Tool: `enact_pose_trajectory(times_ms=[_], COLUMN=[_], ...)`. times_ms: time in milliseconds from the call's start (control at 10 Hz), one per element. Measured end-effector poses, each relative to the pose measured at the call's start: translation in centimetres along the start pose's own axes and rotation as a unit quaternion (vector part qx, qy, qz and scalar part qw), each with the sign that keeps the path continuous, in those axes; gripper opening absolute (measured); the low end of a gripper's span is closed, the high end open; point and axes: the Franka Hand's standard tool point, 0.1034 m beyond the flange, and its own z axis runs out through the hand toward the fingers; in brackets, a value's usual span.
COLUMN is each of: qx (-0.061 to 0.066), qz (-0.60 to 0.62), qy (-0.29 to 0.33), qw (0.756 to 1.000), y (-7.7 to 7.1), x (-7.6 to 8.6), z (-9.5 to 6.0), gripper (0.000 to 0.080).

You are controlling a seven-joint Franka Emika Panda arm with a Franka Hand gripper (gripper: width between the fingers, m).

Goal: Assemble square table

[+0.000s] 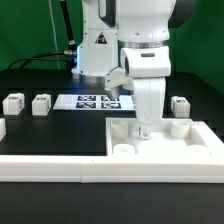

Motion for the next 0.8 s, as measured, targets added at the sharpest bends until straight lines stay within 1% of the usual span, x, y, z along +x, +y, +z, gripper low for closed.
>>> enact_pose_trajectory(times_ms=[300, 400, 500, 600, 700, 800], qx=[-0.001, -0.008, -0.017, -0.021, -0.022, -0.018], qz=[0.012, 0.055, 0.087, 0.106, 0.160, 0.226], qy=[0.000, -0.003, -0.005, -0.007, -0.009, -0.014], qw=[1.000, 0.998, 0.996, 0.994, 0.987, 0.974], y=[0.0, 0.1, -0.3, -0.9, -1.5, -2.0], x=[0.1, 1.0, 2.0, 2.8, 3.8, 4.9], z=[-0.2, -1.5, -2.8, -3.7, -4.6, -5.3], gripper=[0.0649, 0.0649, 0.0649, 0.0649, 0.0649, 0.0649])
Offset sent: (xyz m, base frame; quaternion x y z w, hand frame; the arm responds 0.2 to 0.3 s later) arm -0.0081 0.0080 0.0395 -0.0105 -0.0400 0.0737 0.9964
